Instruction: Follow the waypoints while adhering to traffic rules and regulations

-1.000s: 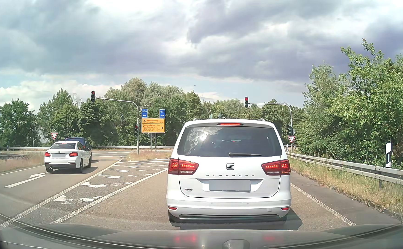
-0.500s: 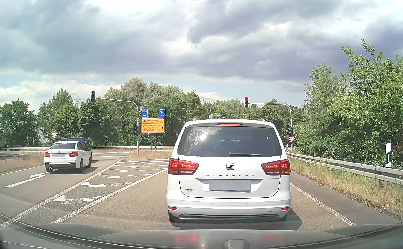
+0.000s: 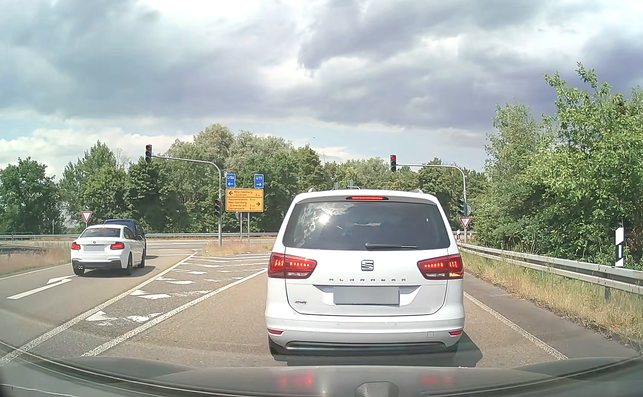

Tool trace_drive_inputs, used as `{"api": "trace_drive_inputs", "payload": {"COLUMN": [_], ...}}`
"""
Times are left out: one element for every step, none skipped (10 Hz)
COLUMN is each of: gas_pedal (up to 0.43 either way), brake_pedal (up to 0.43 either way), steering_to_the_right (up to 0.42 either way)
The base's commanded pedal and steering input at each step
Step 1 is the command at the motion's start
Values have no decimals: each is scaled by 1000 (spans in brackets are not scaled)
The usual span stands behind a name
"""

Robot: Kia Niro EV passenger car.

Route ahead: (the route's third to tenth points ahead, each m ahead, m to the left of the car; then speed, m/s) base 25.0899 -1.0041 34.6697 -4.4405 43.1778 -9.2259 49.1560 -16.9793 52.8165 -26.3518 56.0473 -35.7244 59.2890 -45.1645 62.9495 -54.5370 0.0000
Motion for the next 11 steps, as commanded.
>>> {"api": "trace_drive_inputs", "payload": {"gas_pedal": [0, 0, 0, 0, 0, 0, 0, 0, 0, 0, 0], "brake_pedal": [305, 305, 305, 305, 305, 305, 305, 305, 305, 305, 305], "steering_to_the_right": [12, 12, 12, 12, 12, 12, 12, 12, 12, 12, 12]}}
